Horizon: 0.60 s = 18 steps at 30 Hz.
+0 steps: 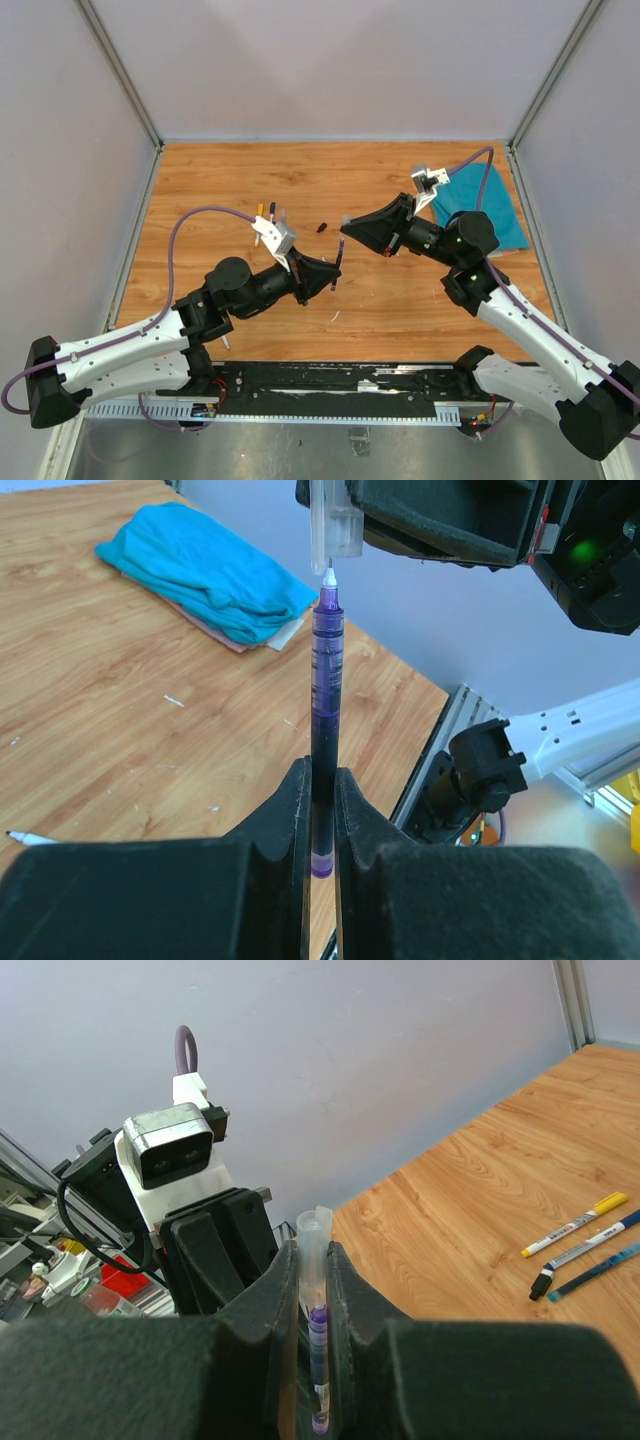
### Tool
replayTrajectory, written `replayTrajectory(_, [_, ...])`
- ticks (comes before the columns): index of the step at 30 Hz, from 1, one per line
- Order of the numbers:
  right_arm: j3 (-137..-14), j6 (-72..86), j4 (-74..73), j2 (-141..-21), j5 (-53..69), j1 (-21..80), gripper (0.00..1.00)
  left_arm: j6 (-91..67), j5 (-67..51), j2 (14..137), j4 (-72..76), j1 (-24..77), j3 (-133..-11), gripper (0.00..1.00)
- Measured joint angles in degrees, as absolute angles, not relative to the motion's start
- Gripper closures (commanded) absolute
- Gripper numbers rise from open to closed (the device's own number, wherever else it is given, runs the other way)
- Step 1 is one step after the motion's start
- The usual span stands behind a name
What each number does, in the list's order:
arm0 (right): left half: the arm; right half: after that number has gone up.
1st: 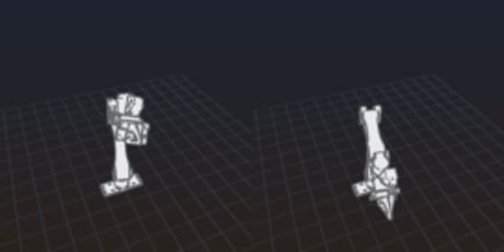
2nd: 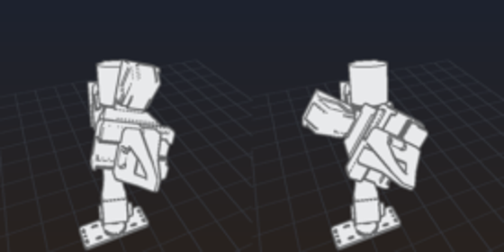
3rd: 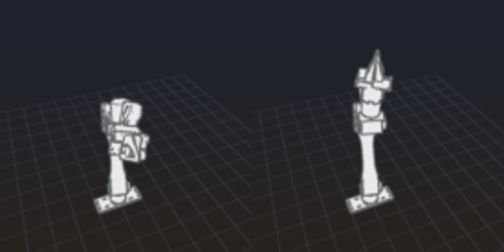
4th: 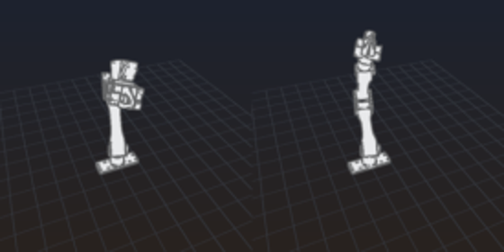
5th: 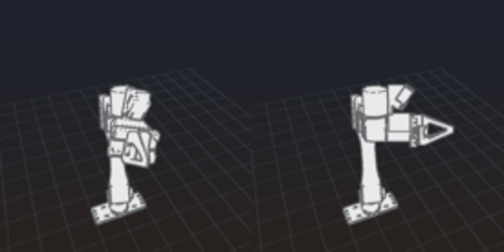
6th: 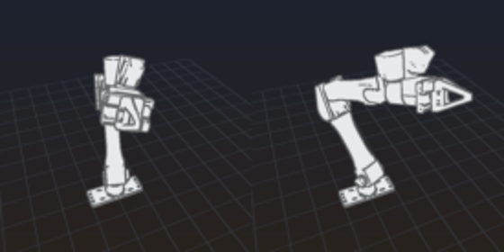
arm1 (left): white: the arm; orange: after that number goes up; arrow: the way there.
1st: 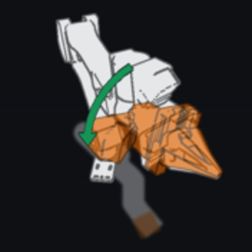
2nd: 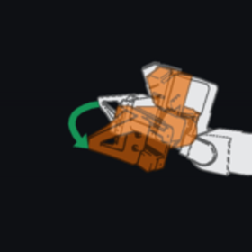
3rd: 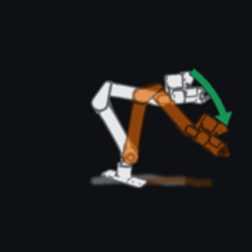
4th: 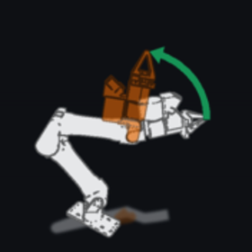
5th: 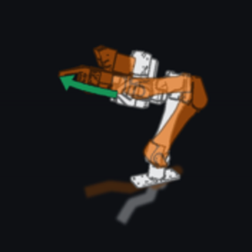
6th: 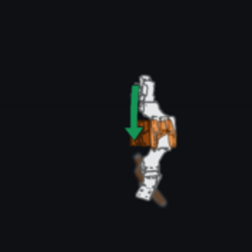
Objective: Insert the pens into the pen caps
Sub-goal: Insert the pen cap onto the pen.
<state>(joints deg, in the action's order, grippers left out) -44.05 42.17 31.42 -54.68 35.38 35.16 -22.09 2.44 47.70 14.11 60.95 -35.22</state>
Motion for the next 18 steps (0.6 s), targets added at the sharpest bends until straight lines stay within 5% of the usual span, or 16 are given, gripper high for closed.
replayTrajectory(18, [-42.4,41.1,31.0,-54.7,36.4,35.8,0.99,-22.1,2.5,47.5,14.1,60.9,-35.2,1.0])
